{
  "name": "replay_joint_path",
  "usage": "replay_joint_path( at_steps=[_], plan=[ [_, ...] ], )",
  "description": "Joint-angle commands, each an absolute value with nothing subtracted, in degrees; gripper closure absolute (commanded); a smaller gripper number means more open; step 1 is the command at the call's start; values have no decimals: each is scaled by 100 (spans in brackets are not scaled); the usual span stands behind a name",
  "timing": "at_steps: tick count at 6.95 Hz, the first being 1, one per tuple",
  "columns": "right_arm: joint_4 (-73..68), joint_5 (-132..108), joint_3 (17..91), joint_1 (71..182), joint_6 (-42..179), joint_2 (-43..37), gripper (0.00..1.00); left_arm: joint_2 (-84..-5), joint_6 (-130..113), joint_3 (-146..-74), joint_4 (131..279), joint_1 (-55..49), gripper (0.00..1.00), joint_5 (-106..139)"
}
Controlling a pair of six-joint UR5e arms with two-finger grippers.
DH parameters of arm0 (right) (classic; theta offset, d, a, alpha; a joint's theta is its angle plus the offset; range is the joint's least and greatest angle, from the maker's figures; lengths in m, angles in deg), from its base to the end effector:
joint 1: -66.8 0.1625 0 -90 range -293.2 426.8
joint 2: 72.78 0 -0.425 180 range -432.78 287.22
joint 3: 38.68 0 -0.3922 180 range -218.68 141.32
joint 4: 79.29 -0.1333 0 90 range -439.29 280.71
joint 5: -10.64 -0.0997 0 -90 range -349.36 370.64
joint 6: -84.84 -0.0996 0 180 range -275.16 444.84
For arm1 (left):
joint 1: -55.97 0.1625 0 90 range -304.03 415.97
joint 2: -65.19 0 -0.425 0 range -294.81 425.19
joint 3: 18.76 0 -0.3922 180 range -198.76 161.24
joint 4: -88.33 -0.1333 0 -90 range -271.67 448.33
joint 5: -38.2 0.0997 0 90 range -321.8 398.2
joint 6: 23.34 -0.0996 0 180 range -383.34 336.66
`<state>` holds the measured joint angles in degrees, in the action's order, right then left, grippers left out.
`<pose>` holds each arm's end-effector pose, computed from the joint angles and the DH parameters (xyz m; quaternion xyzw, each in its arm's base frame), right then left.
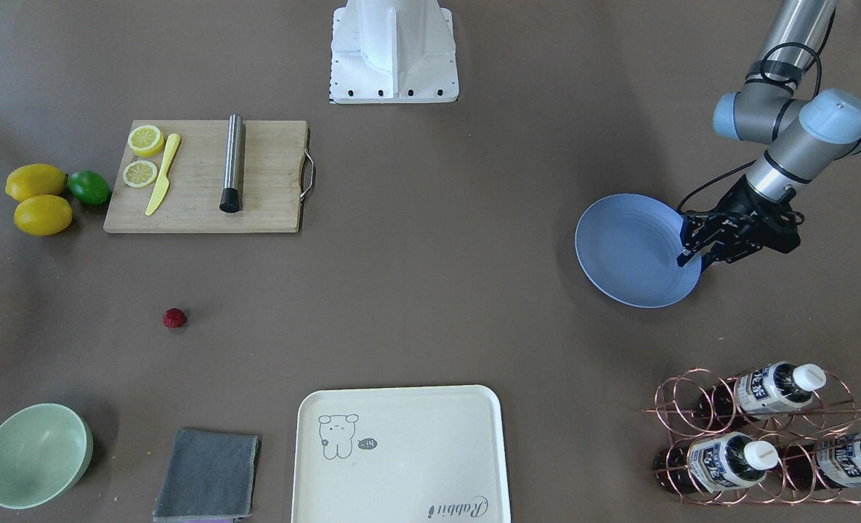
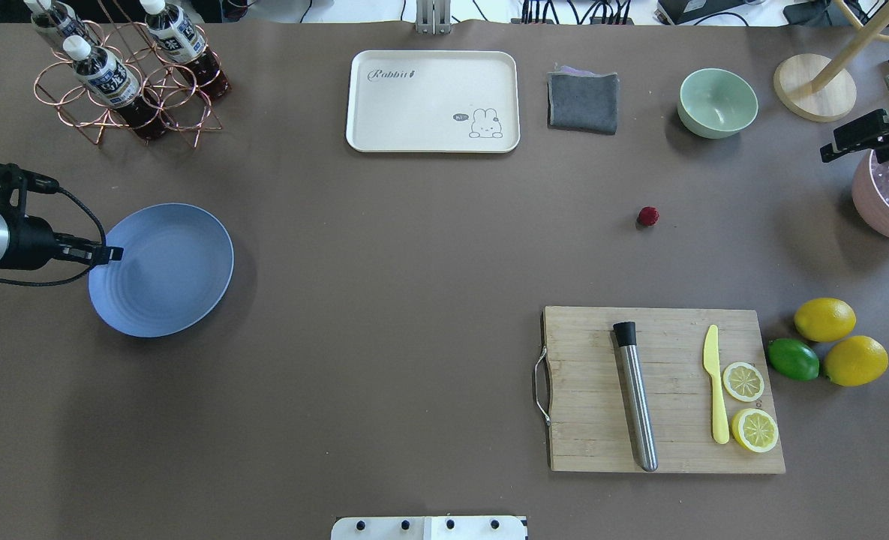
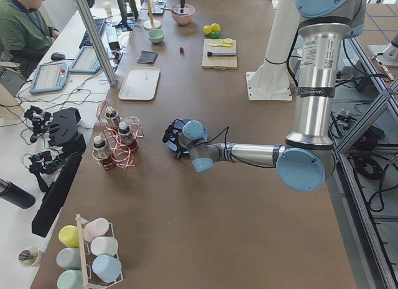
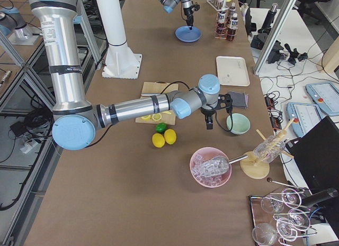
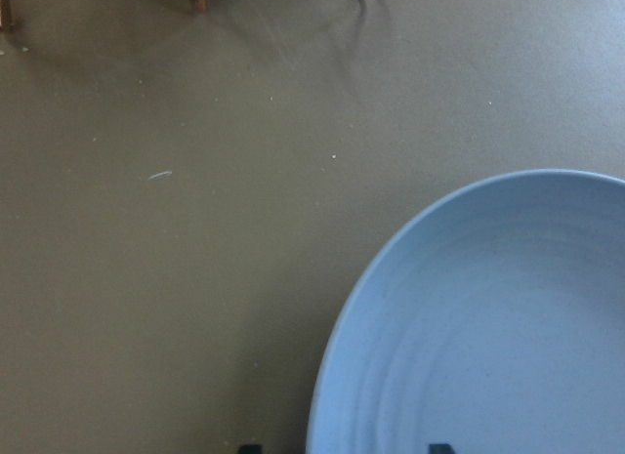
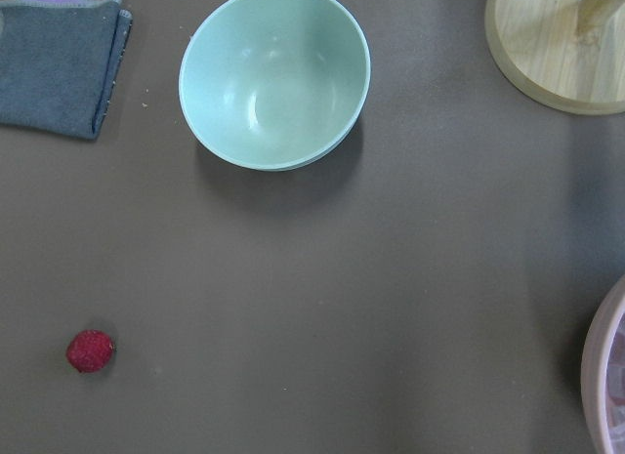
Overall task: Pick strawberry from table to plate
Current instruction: 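Push the blue plate toward table center with left gripper while right arm enters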
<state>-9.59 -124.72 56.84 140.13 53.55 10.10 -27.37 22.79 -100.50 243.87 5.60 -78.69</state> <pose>-0.1000 -0.5516 0.5029 0.0887 -0.4442 0.0042 0.8915 0.2740 -0.4692 0.5845 0.2184 0.4778 0.0680 0.8482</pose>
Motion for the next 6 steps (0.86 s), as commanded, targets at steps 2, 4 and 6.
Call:
replay_joint_path(
  at_steps=[2, 4, 6],
  plan=[
    [-959, -12480, 5720, 14019, 5320, 1010, 0, -2814, 2280, -10190, 24320, 579, 100, -8244],
    [-968, -12454, 5703, 14010, 4734, 748, 0, -3242, 2787, -10392, 23936, 151, 100, -9377],
    [-950, -12358, 5528, 13731, 4503, 396, 0, -4077, 2982, -10891, 22525, 95, 100, -9417]
  ],
)
